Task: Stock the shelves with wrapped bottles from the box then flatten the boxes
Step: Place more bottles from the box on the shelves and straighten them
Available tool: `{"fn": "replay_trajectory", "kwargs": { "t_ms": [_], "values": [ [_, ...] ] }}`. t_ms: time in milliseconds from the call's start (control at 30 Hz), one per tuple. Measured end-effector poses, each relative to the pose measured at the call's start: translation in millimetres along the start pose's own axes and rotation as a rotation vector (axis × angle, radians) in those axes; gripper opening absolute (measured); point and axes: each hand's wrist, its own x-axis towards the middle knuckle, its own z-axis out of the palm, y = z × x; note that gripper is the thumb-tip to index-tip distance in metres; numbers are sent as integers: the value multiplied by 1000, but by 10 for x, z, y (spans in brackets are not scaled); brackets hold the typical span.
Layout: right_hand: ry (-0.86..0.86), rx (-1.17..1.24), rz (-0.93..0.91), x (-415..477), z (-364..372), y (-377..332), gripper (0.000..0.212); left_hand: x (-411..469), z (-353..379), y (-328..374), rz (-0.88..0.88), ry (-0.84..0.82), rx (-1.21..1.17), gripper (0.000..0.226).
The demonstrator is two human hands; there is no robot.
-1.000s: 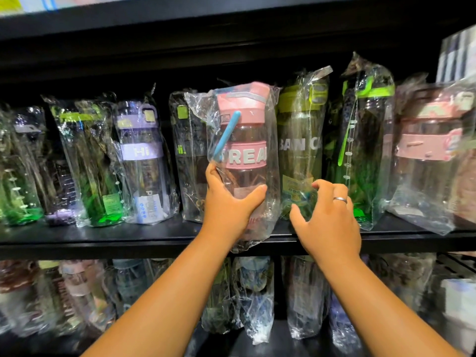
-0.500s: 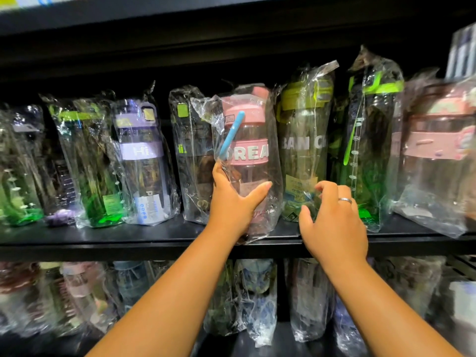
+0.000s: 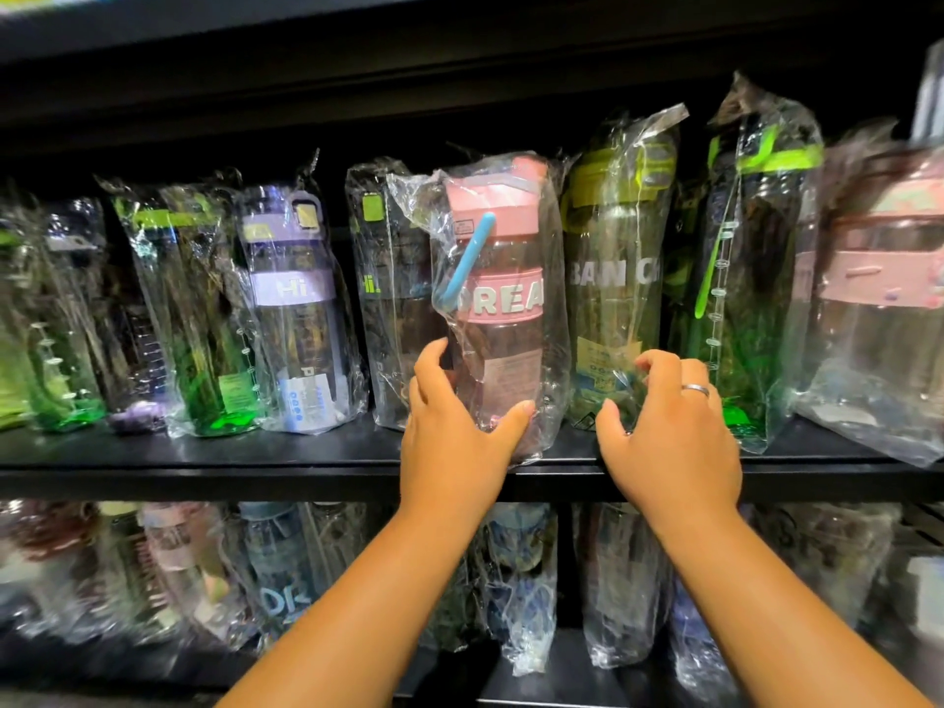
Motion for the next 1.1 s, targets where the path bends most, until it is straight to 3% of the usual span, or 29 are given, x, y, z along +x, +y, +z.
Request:
{"fn": "replay_trajectory", "kwargs": {
  "t_ms": [733,833,967,1100],
  "values": [
    [-16,-5,-4,4,0,3,43,193,249,134,-86,-6,243,85],
    [17,28,-7,-15,13,0,56,105,216,96,-23,16,259,90],
    [114,-22,-82,-306,47,89,70,-222,168,-60,192,38,207,82],
    [27,-144,-120,-835,13,237,73,-841,238,-352,347,-16,229,73]
  ]
}}
